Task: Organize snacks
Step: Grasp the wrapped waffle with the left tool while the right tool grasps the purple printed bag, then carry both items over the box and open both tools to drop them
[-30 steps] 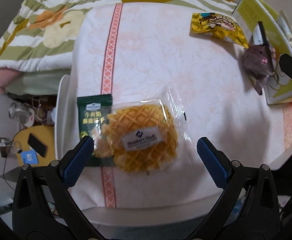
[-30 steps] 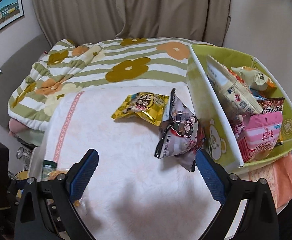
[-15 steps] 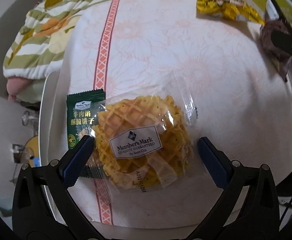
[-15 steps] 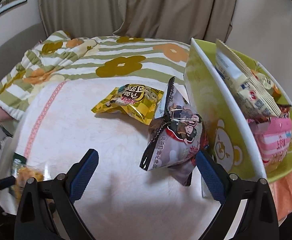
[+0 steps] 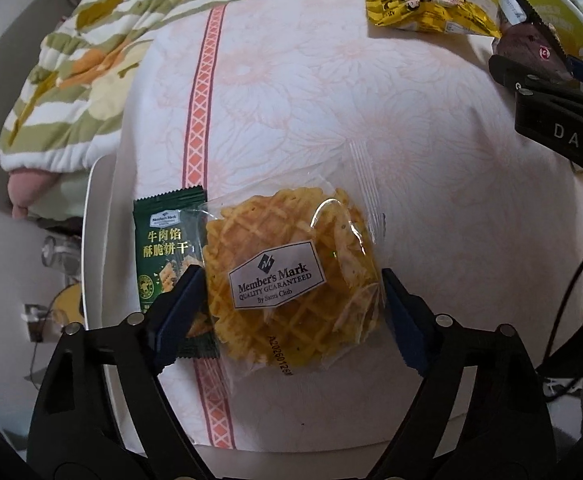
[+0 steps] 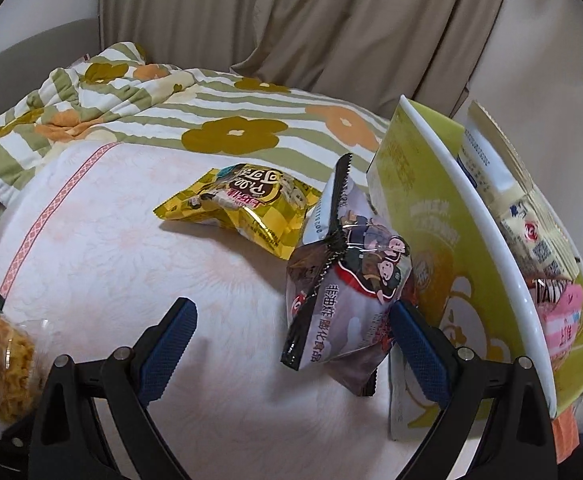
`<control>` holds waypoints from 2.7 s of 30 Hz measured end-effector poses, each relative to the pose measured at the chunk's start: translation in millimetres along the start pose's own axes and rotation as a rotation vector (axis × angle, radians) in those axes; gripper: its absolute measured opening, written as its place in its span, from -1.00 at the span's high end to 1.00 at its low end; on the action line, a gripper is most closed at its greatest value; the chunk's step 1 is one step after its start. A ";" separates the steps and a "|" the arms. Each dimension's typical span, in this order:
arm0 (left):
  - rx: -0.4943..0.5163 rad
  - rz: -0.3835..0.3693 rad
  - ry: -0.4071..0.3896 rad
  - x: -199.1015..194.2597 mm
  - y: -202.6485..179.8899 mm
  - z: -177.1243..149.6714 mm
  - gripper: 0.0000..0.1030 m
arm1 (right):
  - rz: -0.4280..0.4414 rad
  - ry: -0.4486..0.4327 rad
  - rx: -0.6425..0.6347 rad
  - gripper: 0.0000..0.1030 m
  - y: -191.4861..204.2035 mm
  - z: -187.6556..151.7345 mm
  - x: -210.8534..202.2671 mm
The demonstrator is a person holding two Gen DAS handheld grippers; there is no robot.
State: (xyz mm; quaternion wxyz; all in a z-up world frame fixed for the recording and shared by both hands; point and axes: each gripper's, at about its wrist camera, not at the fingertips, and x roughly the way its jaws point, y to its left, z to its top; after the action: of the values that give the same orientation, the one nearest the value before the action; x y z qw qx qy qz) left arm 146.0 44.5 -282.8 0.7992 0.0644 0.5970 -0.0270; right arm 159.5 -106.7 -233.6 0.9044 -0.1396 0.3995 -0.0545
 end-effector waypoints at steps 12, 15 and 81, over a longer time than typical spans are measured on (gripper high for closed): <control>-0.032 -0.031 -0.002 -11.7 3.5 10.8 -0.49 | -0.130 -0.090 -0.089 -0.86 2.9 5.8 -2.8; -0.034 -0.031 -0.012 -15.8 4.4 13.3 -0.49 | -0.185 -0.084 -0.105 -0.81 0.9 8.6 5.6; 0.107 -0.196 -0.371 -167.9 -274.9 262.9 -0.66 | 0.098 -0.205 0.160 0.15 -320.1 66.9 -86.0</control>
State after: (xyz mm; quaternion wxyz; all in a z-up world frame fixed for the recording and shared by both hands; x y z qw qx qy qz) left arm 314.9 -268.9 -68.1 0.8843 0.0425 0.4410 -0.1475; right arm 155.0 -380.4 -35.0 0.9503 -0.0522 0.3056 -0.0274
